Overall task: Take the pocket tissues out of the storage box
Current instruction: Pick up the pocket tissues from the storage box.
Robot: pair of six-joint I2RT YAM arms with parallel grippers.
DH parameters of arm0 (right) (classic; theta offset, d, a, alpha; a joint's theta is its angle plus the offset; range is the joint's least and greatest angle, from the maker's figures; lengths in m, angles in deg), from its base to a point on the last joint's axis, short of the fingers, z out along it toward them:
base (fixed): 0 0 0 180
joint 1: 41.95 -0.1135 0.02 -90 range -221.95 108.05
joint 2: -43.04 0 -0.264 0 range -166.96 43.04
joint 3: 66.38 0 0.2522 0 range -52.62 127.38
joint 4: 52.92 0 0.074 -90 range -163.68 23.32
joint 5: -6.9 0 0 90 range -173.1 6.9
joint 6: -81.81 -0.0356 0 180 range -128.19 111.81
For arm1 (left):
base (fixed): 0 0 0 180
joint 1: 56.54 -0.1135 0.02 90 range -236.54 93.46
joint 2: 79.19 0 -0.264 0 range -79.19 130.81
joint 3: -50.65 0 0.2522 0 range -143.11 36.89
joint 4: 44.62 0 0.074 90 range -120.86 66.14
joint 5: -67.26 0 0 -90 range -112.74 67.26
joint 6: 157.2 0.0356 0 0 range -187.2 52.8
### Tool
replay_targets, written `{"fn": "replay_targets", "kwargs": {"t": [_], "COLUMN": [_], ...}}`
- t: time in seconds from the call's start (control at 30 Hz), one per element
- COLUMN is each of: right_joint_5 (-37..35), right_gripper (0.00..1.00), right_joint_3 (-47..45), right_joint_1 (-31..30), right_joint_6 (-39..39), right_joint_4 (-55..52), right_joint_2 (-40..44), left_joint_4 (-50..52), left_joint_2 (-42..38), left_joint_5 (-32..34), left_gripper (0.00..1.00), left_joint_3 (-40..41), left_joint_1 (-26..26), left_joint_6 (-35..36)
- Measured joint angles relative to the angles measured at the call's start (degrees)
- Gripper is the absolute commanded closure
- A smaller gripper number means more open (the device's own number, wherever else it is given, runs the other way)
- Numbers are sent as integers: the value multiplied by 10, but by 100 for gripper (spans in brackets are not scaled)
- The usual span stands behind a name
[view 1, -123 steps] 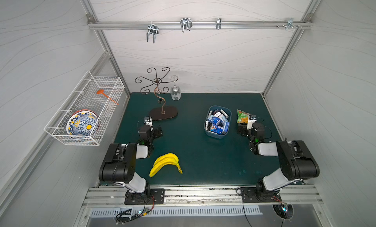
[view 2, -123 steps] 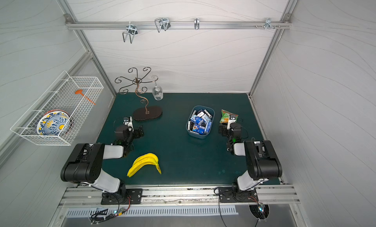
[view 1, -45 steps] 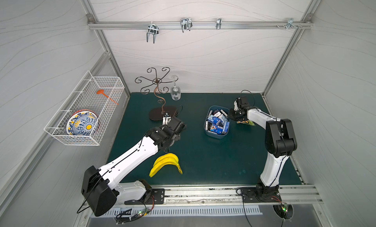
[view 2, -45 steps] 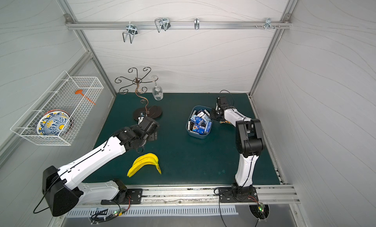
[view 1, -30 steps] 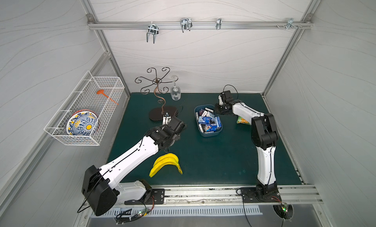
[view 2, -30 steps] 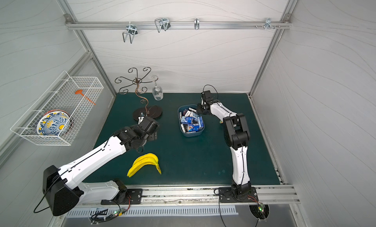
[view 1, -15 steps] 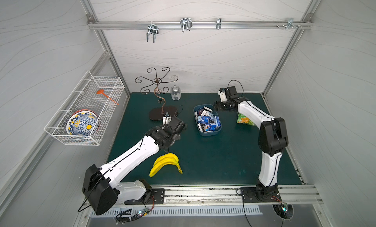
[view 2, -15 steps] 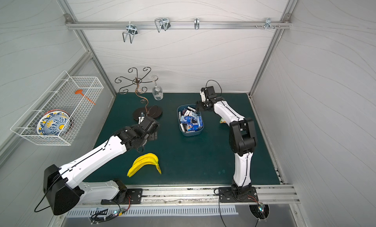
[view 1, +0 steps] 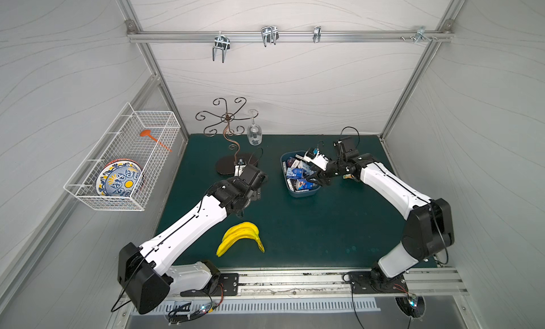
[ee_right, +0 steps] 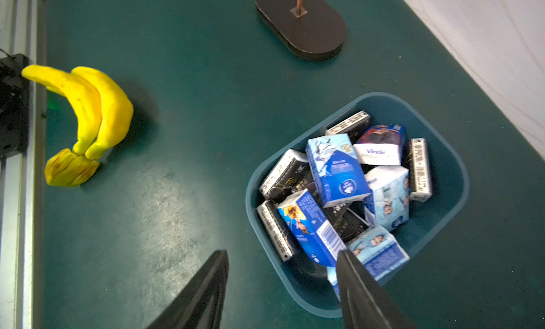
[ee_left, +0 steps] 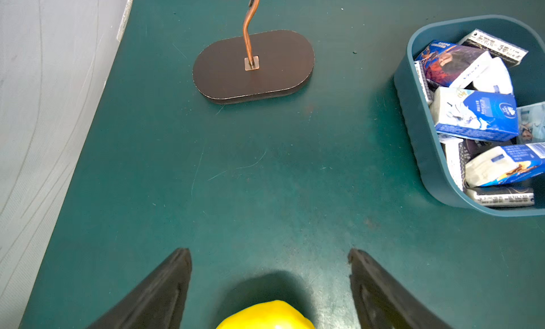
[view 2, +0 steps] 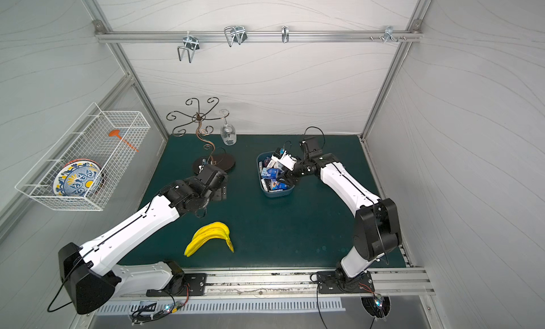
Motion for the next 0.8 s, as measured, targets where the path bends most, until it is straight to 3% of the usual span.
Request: {"fn": "replay_targets", "kwargs": {"t": [0.3, 0.8], "right_joint_5": [6, -44], "right_gripper": [39, 35], "right_joint_3": [11, 11], "right_joint_1": [-13, -14], "right_joint_6": [64, 74], "right_joint_4": [-2, 70], "right_joint_2": [-68, -146], "left_joint_4": [9, 9], "left_joint_2": [-1, -7], "left_joint_5": [-13, -20], "left_gripper": [12, 12], "left_joint_3": [-2, -2], "left_joint_1": [-1, -4], "left_joint_6": [4, 11]}}
